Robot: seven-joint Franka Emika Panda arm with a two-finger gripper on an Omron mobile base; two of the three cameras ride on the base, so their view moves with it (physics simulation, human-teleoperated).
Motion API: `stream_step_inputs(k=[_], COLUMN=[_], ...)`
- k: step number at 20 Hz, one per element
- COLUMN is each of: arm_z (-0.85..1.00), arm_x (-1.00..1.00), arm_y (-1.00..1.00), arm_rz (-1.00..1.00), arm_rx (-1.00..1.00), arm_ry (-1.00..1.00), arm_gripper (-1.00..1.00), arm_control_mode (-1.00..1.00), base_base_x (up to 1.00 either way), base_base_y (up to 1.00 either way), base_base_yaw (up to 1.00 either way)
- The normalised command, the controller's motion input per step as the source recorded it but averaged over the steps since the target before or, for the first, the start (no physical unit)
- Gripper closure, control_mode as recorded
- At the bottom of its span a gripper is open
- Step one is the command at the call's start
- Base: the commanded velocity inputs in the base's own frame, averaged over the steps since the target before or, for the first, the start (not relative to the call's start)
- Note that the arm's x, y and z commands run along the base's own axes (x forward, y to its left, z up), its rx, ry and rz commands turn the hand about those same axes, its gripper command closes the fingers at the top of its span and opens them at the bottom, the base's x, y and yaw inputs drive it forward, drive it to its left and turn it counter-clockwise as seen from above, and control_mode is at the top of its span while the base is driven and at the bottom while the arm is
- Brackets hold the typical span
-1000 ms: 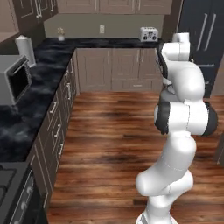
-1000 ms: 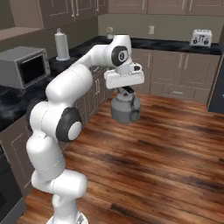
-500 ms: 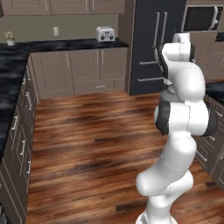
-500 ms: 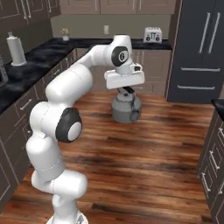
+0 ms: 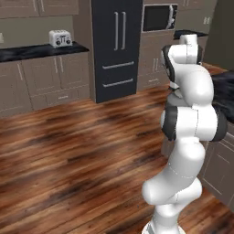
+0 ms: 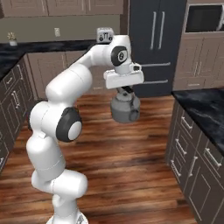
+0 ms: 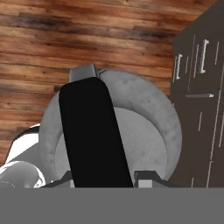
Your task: The kettle is done boiling. Turn off the stove, then wait for 300 timesteps before moving the kettle to the dining table.
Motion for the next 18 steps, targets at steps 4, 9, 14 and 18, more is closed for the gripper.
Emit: stream_step_inputs(k=[4,9,14,18], arm_z=[0.00,0.00,0.00,0.00], arm_x=[0.00,0.00,0.00,0.00], arm_y=[0.00,0.00,0.00,0.00], arm_rz=[0.00,0.00,0.00,0.00], arm_rx=[0.00,0.00,0.00,0.00], arm_ry=[0.00,0.00,0.00,0.00], arm_gripper=[1.00,1.00,1.00,1.00], arm_control_mode=[1.00,1.00,1.00,1.00], base_base_x=[0.45,0.47,0.53,0.57], base_base_y=[0.00,0.02,0.32,0.45], base_base_yaw=[-0.49,-0.47,-0.48,-0.46])
